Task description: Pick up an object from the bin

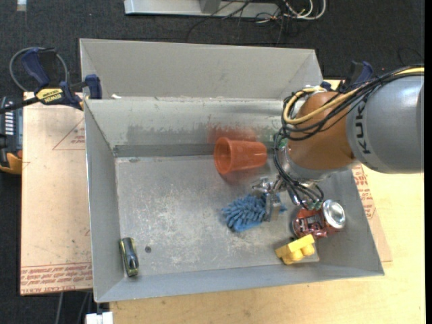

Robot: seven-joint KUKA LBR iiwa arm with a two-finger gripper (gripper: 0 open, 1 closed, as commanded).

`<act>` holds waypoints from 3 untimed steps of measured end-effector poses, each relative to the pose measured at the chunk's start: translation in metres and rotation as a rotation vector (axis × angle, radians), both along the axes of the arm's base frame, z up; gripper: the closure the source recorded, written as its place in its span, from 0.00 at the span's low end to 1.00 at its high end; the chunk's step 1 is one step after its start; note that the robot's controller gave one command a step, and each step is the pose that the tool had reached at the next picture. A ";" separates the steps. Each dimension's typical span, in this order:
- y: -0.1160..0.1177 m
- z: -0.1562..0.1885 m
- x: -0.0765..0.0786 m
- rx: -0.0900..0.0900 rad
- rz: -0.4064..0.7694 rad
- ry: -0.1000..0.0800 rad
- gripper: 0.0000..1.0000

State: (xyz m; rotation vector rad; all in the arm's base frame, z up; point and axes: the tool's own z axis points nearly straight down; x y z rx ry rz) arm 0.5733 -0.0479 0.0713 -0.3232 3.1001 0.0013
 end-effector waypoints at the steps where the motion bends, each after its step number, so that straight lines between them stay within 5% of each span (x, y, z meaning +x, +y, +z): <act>1: 0.015 0.123 -0.005 0.002 -0.036 -0.007 1.00; 2: 0.002 0.028 -0.014 0.001 0.003 0.004 1.00; 3: 0.012 0.136 0.008 0.001 -0.022 -0.011 1.00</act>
Offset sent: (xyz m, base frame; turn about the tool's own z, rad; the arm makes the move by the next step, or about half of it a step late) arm -0.0150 0.0003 0.0293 -0.0058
